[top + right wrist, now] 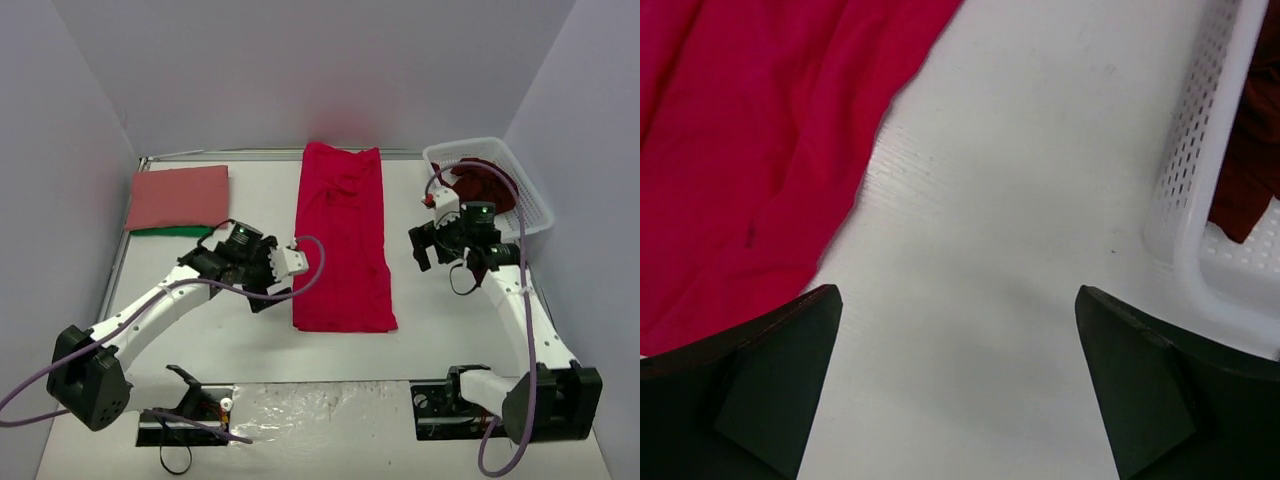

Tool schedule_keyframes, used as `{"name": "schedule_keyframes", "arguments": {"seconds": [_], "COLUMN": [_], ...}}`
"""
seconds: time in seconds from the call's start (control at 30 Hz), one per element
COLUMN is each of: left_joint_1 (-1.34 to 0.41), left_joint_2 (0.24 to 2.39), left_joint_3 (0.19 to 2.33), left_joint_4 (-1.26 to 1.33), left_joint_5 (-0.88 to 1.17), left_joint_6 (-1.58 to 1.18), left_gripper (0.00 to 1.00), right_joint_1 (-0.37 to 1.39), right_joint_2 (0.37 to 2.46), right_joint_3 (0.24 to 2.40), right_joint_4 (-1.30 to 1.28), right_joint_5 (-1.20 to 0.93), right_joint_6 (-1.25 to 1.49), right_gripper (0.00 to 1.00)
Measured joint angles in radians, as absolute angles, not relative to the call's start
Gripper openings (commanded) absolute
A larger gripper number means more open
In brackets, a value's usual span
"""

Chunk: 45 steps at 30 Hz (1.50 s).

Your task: Fold and stack the t-shirts

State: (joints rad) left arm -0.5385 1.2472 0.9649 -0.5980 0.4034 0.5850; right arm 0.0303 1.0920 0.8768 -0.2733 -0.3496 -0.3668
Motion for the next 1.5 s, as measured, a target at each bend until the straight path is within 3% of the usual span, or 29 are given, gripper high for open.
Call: {"name": "schedule_keyframes", "arguments": {"seconds": [0.17, 0.47, 1.13, 1.17, 1.27, 1.3, 1.37, 1.4, 1.5], "left_joint_1": [-0.721, -0.948, -1.001, -1.001, -1.002, -1.002, -1.002, -1.002, -1.002], "left_joint_2": [1.311, 1.392, 1.441, 1.446, 1.475, 1.49, 1.522, 1.535, 1.539], "left_joint_3": [0.915, 0.762, 0.764, 0.764, 0.773, 0.783, 0.802, 0.805, 0.807], "left_joint_4": [-0.484, -0.268, -0.235, -0.234, -0.237, -0.239, -0.24, -0.241, -0.246], "left_joint_5": [0.228, 0.027, 0.083, 0.086, 0.088, 0.089, 0.091, 0.089, 0.09], "left_joint_6": [0.624, 0.663, 0.644, 0.644, 0.64, 0.637, 0.634, 0.634, 0.64], "left_gripper": [0.94, 0.94, 0.97, 0.84, 0.59, 0.37, 0.1, 0.03, 0.02], "right_joint_1": [0.092, 0.001, 0.001, 0.001, 0.001, 0.001, 0.001, 0.001, 0.001], "right_joint_2": [1.277, 1.401, 1.453, 1.453, 1.453, 1.453, 1.453, 1.453, 1.453], "right_joint_3": [0.993, 1.0, 0.974, 0.974, 0.973, 0.972, 0.972, 0.971, 0.967], "right_joint_4": [-0.31, -0.292, -0.265, -0.264, -0.264, -0.264, -0.264, -0.263, -0.26], "right_joint_5": [-0.274, -0.292, -0.216, -0.214, -0.211, -0.209, -0.207, -0.206, -0.205], "right_joint_6": [-0.411, -0.382, -0.379, -0.379, -0.379, -0.379, -0.379, -0.379, -0.379], "right_gripper": [1.0, 1.0, 1.0, 1.0, 1.0, 1.0, 1.0, 1.0, 1.0]}}
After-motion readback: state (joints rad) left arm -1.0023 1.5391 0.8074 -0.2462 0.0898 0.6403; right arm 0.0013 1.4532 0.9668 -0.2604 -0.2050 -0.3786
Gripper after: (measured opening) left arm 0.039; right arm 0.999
